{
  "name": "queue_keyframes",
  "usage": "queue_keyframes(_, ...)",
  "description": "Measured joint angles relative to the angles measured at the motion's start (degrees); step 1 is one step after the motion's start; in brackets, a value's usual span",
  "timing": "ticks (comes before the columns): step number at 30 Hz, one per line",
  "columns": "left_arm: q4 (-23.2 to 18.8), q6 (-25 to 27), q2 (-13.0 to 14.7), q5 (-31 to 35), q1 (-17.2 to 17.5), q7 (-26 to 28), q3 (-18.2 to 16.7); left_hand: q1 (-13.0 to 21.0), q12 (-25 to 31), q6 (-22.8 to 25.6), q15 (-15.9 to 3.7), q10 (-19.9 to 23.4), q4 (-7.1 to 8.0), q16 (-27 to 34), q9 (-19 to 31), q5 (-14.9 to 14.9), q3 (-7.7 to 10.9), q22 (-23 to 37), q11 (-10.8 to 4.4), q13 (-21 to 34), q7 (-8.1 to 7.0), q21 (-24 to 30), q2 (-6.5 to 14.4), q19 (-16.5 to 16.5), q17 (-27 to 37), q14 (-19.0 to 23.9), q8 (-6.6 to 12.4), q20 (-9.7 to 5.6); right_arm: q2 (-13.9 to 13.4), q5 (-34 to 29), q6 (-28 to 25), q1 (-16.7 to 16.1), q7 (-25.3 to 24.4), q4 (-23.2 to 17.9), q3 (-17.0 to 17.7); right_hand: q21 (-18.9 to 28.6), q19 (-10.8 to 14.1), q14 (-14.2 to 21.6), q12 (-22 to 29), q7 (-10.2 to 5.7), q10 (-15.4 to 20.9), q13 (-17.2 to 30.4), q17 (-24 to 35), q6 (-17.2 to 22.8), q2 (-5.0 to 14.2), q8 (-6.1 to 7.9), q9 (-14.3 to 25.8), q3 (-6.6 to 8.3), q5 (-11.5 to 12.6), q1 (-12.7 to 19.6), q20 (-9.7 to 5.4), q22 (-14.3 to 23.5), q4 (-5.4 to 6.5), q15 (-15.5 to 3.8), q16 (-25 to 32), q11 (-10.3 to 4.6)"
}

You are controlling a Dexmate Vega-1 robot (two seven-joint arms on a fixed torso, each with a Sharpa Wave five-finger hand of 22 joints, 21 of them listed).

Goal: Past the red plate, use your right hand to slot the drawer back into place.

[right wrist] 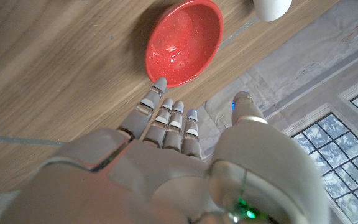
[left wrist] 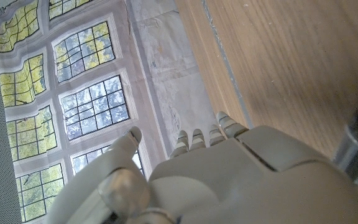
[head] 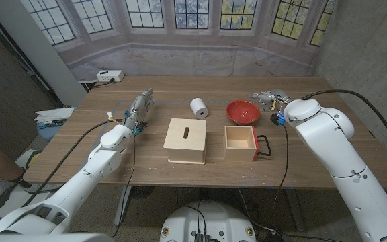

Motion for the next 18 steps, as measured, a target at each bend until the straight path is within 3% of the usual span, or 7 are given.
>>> queue_keyframes(6, -0.6, 0.2, 0.14, 0.09, 0.4, -0.01, 0.03, 0.54, 0.0, 0.0, 0.0, 0.0, 0.0, 0.0, 0.0, -0.22, 0.0, 0.0, 0.0, 0.0, 0.0, 0.0, -0.06, 0.0, 0.0, 0.0, 0.0, 0.0, -1.09, -3.66, -2.61, 0.86, 1.37, -1.98, -2.73, 0.0, 1.89, 1.32, 0.45, 0.73, 1.36, 0.18, 0.03, 1.1, -0.17, 0.11, 0.0, 0.07, 0.0, 1.07, 0.34, 0.0, -0.07, 0.34, 0.0, 0.13)
queue_keyframes(12, -1.09, 0.37, 0.27, 0.13, 0.68, 0.02, 0.1, 0.59, 0.0, 0.0, 0.0, 0.0, -0.24, 0.0, 0.0, -0.22, 0.24, 0.0, 0.0, 0.0, 0.0, 0.0, -0.01, 0.0, 0.0, 0.0, 0.0, 0.0, -1.21, -12.34, -4.25, 0.93, 7.74, -2.8, -4.39, 0.42, 2.66, 2.57, 0.89, 1.25, 2.39, 0.18, 0.03, 2.02, -0.28, 0.11, 0.0, 0.07, 0.0, 1.38, 0.81, 0.0, -0.07, 0.52, 0.54, 0.55)
queue_keyframes(13, -1.21, 0.53, 0.29, 0.14, 0.75, 0.08, 0.14, 0.59, 0.0, 0.0, 0.0, 0.0, -0.24, 0.0, 0.0, -0.22, 0.24, 0.0, 0.0, 0.0, 0.0, 0.0, -0.01, 0.0, 0.0, 0.0, 0.0, 0.0, -0.05, -13.73, -4.4, 0.77, 8.96, -2.94, -6.12, 0.42, 2.82, 2.82, 0.89, 1.18, 2.77, 0.18, 0.03, 2.09, -0.17, 0.11, 0.0, 0.07, 0.0, 1.68, 0.66, 0.0, -0.07, 0.28, 0.54, 0.66)
queue_keyframes(15, -1.32, 0.53, 0.32, 0.14, 0.8, 0.08, 0.17, 0.59, 0.0, 0.0, 0.0, 0.0, -0.25, 0.0, 0.0, -0.22, 0.22, 0.0, 0.0, 0.0, 0.0, 0.0, -0.01, 0.0, 0.0, 0.0, 0.0, 0.0, -0.05, -16.31, -4.62, 0.77, 11.22, -2.94, -6.12, 0.42, 3.48, 3.46, 1.17, 1.51, 3.49, 0.44, 0.03, 2.69, -0.27, 0.34, 0.0, 0.07, 0.0, 1.85, 0.82, 0.0, -0.07, 0.56, 0.76, 0.83)
queue_keyframes(18, -1.55, 0.63, 0.4, 0.16, 0.94, 0.19, 0.23, 0.59, 0.0, 0.0, 0.0, 0.0, -0.6, 0.0, 0.0, -0.22, 0.26, 0.0, 0.0, 0.0, 0.0, 0.0, -0.01, 0.14, 0.0, 0.0, 0.0, 0.14, 2.02, -21.56, -4.97, 0.63, 16.03, -2.12, -8.14, 0.42, 4.62, 4.57, 1.61, 1.96, 4.45, 0.45, 0.03, 3.19, -0.33, 0.34, 0.0, 0.07, 0.0, 2.32, 1.12, 0.0, -0.07, 0.48, 0.84, 1.15)
